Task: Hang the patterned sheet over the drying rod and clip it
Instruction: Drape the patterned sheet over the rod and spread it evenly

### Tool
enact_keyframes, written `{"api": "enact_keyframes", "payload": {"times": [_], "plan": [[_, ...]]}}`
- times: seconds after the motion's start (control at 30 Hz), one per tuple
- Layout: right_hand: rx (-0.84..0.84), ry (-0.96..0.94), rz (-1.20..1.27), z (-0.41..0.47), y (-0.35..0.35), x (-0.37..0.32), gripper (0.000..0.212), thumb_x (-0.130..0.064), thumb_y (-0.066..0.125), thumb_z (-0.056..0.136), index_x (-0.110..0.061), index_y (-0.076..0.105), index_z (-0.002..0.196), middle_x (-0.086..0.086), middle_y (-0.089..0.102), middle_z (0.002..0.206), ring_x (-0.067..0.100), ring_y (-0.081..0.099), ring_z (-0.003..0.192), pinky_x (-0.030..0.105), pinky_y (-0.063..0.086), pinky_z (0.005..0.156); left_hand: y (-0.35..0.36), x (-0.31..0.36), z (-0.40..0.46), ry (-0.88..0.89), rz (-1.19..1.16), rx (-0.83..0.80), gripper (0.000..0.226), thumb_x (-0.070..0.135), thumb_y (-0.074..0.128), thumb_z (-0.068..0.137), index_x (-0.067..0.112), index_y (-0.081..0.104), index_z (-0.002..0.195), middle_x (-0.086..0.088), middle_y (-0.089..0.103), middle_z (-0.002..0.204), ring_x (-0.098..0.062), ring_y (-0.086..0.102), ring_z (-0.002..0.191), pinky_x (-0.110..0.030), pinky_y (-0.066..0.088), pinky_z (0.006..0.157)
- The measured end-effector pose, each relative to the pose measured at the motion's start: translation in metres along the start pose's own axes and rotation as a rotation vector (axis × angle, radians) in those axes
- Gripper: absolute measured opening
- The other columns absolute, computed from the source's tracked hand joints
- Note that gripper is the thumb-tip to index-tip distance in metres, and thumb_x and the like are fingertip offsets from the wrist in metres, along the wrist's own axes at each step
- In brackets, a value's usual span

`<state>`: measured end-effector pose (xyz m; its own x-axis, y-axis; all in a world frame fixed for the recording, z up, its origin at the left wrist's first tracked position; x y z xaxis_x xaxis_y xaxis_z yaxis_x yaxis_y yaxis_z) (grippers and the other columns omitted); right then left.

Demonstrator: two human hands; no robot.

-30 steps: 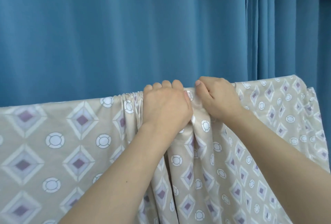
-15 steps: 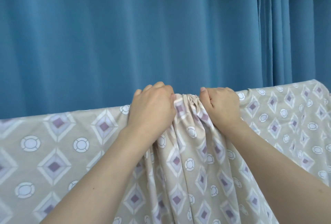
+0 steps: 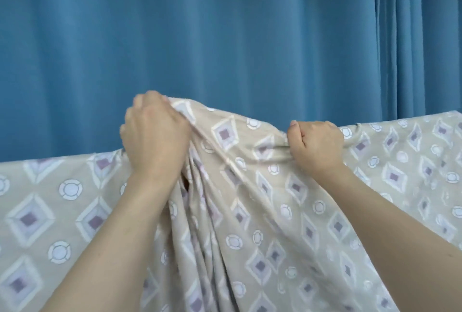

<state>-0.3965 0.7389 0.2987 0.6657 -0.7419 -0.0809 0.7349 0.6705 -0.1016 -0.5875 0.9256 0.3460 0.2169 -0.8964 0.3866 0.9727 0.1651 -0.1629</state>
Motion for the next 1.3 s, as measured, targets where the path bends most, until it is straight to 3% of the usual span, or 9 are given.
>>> {"api": "enact_keyframes", "payload": {"times": [0.13, 0.2, 0.3, 0.37, 0.63, 0.8, 1.0, 1.13, 1.3], "plan": [[-0.007, -0.009, -0.008, -0.001, 0.002, 0.005, 0.045, -0.028, 0.027, 0.09, -0.013, 0.029, 0.047, 0.002, 0.03, 0.039, 0.029, 0.032, 0.041, 0.03, 0.027, 0.054, 0.003, 0.008, -0.019, 0.173, -0.127, -0.318, 0.012, 0.03, 0.045, 0.092, 0.018, 0.045, 0.095, 0.001, 0.053, 0.098, -0.024, 0.054, 0.085, -0.037, 0.04, 0.072], [-0.02, -0.01, -0.005, 0.0, 0.0, 0.009, 0.046, -0.028, 0.026, 0.091, -0.014, 0.029, 0.047, 0.001, 0.03, 0.04, 0.029, 0.032, 0.041, 0.03, 0.025, 0.055, -0.003, 0.011, -0.024, 0.233, -0.236, -0.385, 0.03, 0.046, 0.051, 0.09, 0.029, 0.039, 0.111, 0.01, 0.049, 0.115, -0.013, 0.057, 0.088, -0.037, 0.043, 0.076], [-0.04, -0.026, -0.013, -0.001, -0.003, 0.009, 0.046, -0.029, 0.025, 0.092, -0.014, 0.029, 0.048, 0.0, 0.032, 0.04, 0.029, 0.034, 0.043, 0.031, 0.026, 0.057, 0.003, 0.013, -0.03, 0.384, 0.034, -0.562, 0.04, 0.06, 0.045, 0.091, 0.039, 0.042, 0.125, 0.012, 0.049, 0.127, -0.014, 0.056, 0.109, -0.038, 0.041, 0.09], [-0.044, -0.031, -0.022, -0.001, -0.004, 0.008, 0.047, -0.029, 0.024, 0.092, -0.014, 0.03, 0.049, 0.001, 0.034, 0.041, 0.029, 0.034, 0.043, 0.031, 0.026, 0.057, 0.013, 0.013, -0.033, 0.489, 0.226, -0.524, 0.026, 0.051, 0.042, 0.096, 0.034, 0.052, 0.113, 0.011, 0.059, 0.112, -0.018, 0.059, 0.105, -0.036, 0.037, 0.087], [-0.122, 0.009, -0.047, -0.004, -0.011, -0.002, 0.049, -0.029, 0.023, 0.093, -0.01, 0.031, 0.048, 0.003, 0.033, 0.042, 0.032, 0.035, 0.045, 0.034, 0.032, 0.059, -0.015, -0.022, -0.024, 0.214, -0.122, -0.057, 0.006, 0.02, 0.046, 0.096, 0.015, 0.049, 0.093, -0.002, 0.059, 0.09, -0.03, 0.051, 0.08, -0.039, 0.038, 0.07], [-0.176, -0.053, -0.089, 0.003, -0.019, -0.02, 0.047, -0.028, 0.022, 0.093, -0.012, 0.033, 0.051, 0.002, 0.038, 0.048, 0.031, 0.04, 0.05, 0.035, 0.031, 0.06, -0.002, -0.024, -0.049, 0.348, 0.089, -0.09, 0.013, 0.027, 0.045, 0.09, 0.02, 0.055, 0.094, 0.001, 0.06, 0.089, -0.028, 0.054, 0.082, -0.041, 0.032, 0.079], [-0.267, -0.132, 0.114, 0.004, -0.015, -0.099, 0.047, -0.039, 0.018, 0.094, -0.018, 0.04, 0.058, -0.003, 0.047, 0.054, 0.026, 0.046, 0.058, 0.032, 0.028, 0.053, -0.004, -0.021, -0.059, 0.39, 0.007, -0.079, 0.013, 0.029, 0.05, 0.09, 0.023, 0.06, 0.097, 0.007, 0.06, 0.095, -0.022, 0.052, 0.084, -0.036, 0.031, 0.087], [-0.136, -0.1, 0.029, -0.004, -0.005, -0.112, 0.049, -0.039, 0.019, 0.091, -0.017, 0.019, 0.047, -0.005, 0.023, 0.039, 0.027, 0.036, 0.042, 0.025, 0.012, 0.047, -0.02, -0.037, -0.049, 0.335, -0.072, -0.136, 0.021, 0.028, 0.039, 0.095, 0.024, 0.056, 0.105, 0.01, 0.061, 0.099, -0.018, 0.053, 0.093, -0.033, 0.027, 0.095], [-0.042, -0.087, 0.059, -0.007, 0.0, -0.113, 0.048, -0.03, 0.031, 0.091, -0.016, 0.02, 0.046, 0.0, 0.025, 0.036, 0.025, 0.029, 0.035, 0.022, 0.008, 0.049, -0.038, -0.075, -0.039, 0.235, 0.032, -0.118, 0.024, 0.031, 0.039, 0.097, 0.028, 0.062, 0.101, 0.012, 0.063, 0.1, -0.017, 0.05, 0.099, -0.026, 0.019, 0.095]]}}
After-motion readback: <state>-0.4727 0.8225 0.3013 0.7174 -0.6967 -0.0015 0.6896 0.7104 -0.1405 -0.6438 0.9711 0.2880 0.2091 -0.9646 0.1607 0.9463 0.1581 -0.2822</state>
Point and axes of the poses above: each hand's wrist, its own z-axis towards the middle knuckle, its own y-axis out of the palm, x = y × z, the point moved 2 cm from there along z, towards the middle knuckle
